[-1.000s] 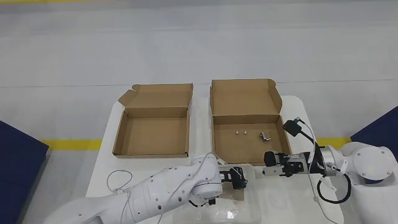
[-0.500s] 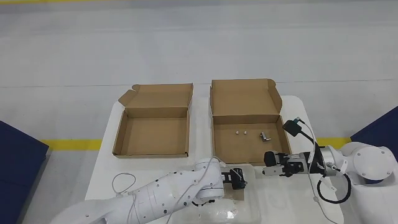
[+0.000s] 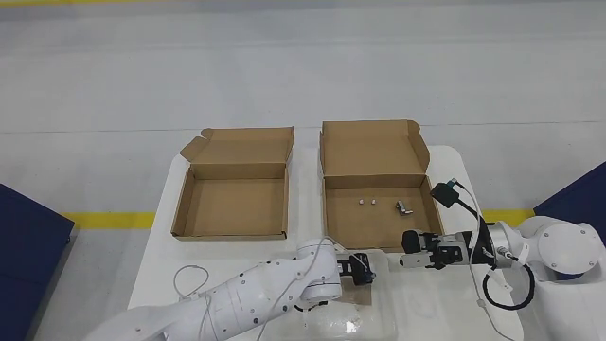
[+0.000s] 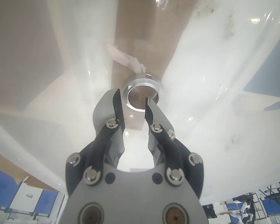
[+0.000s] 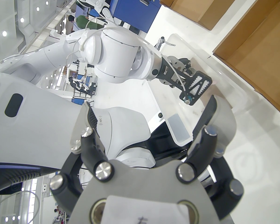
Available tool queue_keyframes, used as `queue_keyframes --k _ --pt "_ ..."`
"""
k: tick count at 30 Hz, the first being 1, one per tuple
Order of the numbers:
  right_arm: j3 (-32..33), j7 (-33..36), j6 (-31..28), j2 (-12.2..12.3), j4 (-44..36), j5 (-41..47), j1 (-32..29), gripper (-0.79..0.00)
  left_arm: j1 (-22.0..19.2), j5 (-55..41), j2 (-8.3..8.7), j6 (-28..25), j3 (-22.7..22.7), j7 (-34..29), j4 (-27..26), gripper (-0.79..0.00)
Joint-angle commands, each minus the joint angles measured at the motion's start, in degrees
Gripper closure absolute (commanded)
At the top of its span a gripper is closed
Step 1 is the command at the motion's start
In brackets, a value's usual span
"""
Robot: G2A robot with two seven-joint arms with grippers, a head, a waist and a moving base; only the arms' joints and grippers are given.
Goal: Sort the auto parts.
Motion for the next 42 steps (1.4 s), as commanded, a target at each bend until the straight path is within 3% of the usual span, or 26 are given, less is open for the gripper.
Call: queue_keyframes --k 1,15,23,42 --pt "0.0 0.0 0.0 0.0 0.0 0.0 0.0 -0.785 0.16 0.42 -0.11 -0.61 -0.05 0.08 -0.13 -0.194" --pt "0.0 0.0 0.0 0.0 0.0 0.0 0.0 -0.785 1.14 1.52 -0.67 -3.87 -0.87 0.26 -0.02 -0.222" --pt "0.0 0.0 0.0 0.0 0.0 0.0 0.0 -0.785 1.56 1.45 -0.92 -5.79 -1.46 0.58 0.3 -0.28" --pt "0.0 0.0 0.0 0.0 0.0 0.0 0.0 -0.785 2.16 3.23 -2.11 -5.76 -1.95 -0.56 1.44 -0.311"
